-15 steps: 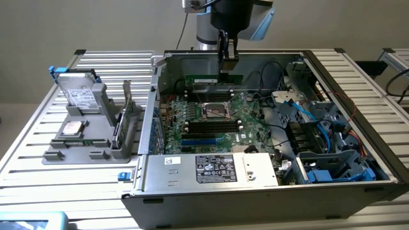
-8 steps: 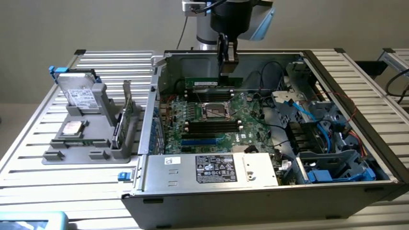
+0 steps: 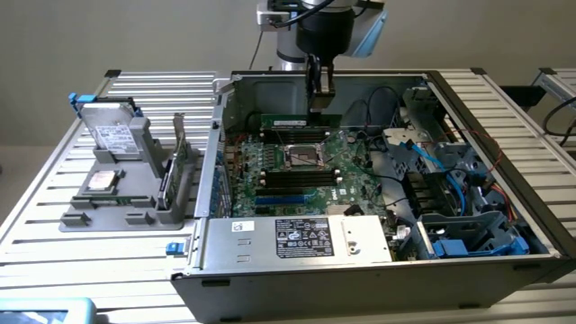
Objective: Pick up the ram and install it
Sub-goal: 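Insert the ram into the slot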
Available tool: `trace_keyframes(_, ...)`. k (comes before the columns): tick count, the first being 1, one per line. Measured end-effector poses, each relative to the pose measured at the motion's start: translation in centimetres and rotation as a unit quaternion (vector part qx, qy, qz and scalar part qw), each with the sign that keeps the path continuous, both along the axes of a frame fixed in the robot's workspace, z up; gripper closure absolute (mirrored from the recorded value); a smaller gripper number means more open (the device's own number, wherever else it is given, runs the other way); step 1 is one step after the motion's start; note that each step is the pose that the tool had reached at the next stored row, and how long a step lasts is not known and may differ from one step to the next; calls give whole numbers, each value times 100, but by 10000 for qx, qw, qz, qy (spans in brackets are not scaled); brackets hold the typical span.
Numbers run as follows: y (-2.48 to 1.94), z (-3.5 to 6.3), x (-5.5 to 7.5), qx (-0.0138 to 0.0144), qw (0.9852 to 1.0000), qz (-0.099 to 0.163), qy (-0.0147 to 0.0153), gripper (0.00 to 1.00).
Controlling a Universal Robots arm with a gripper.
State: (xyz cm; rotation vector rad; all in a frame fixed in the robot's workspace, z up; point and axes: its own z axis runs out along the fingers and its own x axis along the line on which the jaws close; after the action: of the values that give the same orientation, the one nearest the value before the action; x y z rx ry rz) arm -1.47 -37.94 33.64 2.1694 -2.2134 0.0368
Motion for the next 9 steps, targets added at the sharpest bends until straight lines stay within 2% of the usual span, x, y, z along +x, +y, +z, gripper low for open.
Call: trace_keyframes(9, -12, -113, 20, -51, 10000, 2, 0, 87)
